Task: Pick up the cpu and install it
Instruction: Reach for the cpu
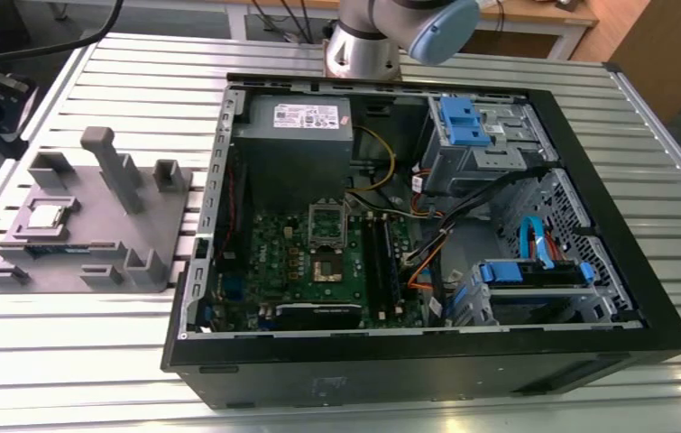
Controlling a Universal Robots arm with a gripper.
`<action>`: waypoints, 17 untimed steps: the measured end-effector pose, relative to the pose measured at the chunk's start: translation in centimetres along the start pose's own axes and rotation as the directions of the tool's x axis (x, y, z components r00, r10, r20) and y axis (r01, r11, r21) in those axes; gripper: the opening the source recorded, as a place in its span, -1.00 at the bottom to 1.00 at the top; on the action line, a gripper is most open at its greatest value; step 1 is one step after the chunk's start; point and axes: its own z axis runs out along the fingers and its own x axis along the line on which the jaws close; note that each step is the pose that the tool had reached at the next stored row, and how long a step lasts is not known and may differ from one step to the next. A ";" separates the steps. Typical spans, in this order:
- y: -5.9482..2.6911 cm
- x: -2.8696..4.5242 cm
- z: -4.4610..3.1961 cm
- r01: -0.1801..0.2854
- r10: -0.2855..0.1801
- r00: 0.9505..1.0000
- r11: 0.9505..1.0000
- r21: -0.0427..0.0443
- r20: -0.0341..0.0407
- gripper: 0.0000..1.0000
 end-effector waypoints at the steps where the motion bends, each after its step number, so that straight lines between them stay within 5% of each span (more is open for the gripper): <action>1: -0.03 0.15 0.16 0.000 0.000 1.000 1.000 0.000 0.000 -0.79; 17: -0.39 2.05 2.98 0.000 0.000 1.000 1.000 0.000 -0.002 -0.79</action>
